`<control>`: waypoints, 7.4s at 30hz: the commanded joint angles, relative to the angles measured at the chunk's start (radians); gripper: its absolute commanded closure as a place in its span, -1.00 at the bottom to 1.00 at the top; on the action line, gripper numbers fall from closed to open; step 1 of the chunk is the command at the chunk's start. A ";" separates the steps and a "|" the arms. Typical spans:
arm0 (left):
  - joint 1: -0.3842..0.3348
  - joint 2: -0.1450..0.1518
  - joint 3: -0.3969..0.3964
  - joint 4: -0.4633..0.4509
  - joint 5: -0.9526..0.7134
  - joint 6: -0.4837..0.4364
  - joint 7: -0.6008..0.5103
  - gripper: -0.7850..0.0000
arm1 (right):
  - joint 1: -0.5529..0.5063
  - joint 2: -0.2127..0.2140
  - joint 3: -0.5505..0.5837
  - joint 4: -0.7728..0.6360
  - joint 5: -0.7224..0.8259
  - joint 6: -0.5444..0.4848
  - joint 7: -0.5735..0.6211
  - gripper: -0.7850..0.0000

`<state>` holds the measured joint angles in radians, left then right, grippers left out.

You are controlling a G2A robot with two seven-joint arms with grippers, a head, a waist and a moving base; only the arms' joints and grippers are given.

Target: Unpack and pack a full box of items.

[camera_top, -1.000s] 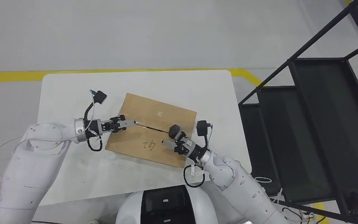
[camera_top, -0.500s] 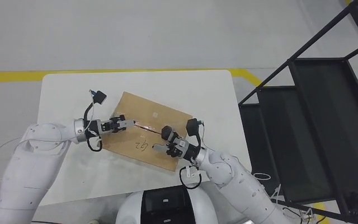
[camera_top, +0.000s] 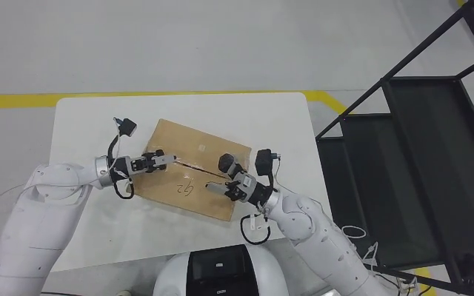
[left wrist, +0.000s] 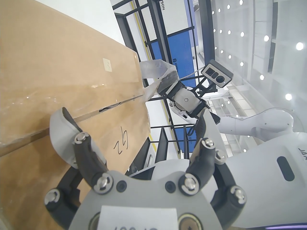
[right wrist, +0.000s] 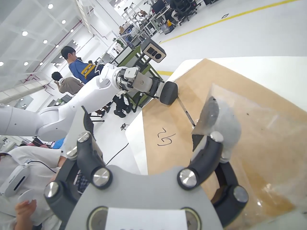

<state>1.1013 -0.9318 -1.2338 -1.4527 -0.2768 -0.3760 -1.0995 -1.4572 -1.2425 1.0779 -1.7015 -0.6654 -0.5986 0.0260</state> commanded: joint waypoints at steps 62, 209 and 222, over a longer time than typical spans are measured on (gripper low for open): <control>-0.049 -0.035 0.050 0.095 0.069 0.082 0.221 -1.00 | -0.045 0.004 0.048 -0.014 -0.008 0.103 -0.001 1.00; 0.095 -0.006 -0.298 0.171 -0.155 0.053 0.193 -1.00 | -0.073 -0.080 0.121 -0.010 0.327 0.198 0.366 -1.00; 0.082 -0.010 -0.282 0.177 -0.147 0.054 0.189 -1.00 | -0.145 -0.062 0.164 -0.006 0.372 0.156 0.361 -1.00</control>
<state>1.1849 -0.9417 -1.5170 -1.2761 -0.4247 -0.3228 -0.9104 -1.6011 -1.3045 1.2461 -1.7038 -0.2921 -0.4386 0.3863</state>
